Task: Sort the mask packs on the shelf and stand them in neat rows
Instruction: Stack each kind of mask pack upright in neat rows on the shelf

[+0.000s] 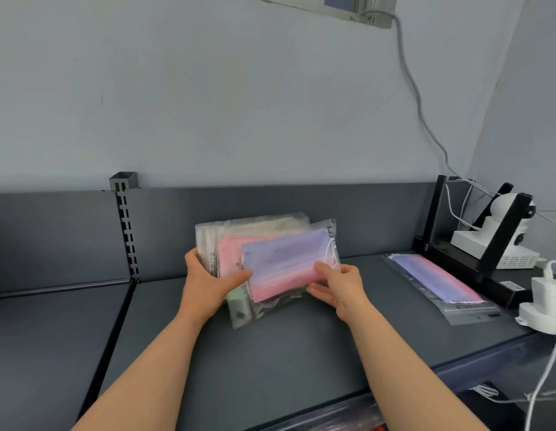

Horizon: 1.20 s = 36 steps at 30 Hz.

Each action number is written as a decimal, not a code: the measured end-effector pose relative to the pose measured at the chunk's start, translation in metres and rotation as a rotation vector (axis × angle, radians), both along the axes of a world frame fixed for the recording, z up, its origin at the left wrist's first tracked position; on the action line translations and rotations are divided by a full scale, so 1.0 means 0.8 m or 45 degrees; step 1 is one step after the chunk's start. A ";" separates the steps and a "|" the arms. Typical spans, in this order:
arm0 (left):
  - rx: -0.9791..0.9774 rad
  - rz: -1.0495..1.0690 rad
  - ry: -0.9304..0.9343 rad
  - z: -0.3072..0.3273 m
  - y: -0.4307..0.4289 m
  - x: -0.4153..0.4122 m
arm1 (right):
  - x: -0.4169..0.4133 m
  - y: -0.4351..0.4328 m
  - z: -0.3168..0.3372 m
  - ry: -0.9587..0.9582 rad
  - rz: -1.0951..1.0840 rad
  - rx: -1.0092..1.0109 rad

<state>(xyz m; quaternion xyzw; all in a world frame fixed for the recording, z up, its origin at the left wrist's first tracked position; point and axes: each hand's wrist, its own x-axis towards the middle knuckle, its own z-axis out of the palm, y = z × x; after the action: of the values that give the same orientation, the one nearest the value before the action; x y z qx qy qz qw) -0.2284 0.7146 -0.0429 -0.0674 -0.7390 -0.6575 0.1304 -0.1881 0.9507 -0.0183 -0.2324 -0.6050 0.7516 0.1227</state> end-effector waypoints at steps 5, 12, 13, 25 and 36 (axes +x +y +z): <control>-0.010 0.034 0.032 -0.004 -0.003 -0.003 | 0.000 0.009 -0.009 -0.112 -0.110 0.899; 0.045 0.022 0.041 -0.007 -0.011 -0.007 | 0.003 0.000 -0.019 -0.010 0.083 0.984; 0.031 0.019 0.035 -0.007 -0.009 -0.006 | 0.002 0.002 -0.020 -0.017 0.072 1.002; -0.109 0.108 0.051 -0.001 0.016 -0.007 | 0.013 0.124 0.014 -0.479 -0.122 1.753; -0.135 0.147 0.044 -0.003 0.072 -0.015 | 0.046 0.153 0.034 -0.675 0.082 1.824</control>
<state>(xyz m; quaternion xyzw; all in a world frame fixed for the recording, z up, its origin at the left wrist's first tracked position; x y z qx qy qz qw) -0.2403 0.7724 -0.0454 -0.0428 -0.7731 -0.6076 0.1770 -0.1515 1.0728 0.0092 -0.2510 -0.9603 0.0977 0.0722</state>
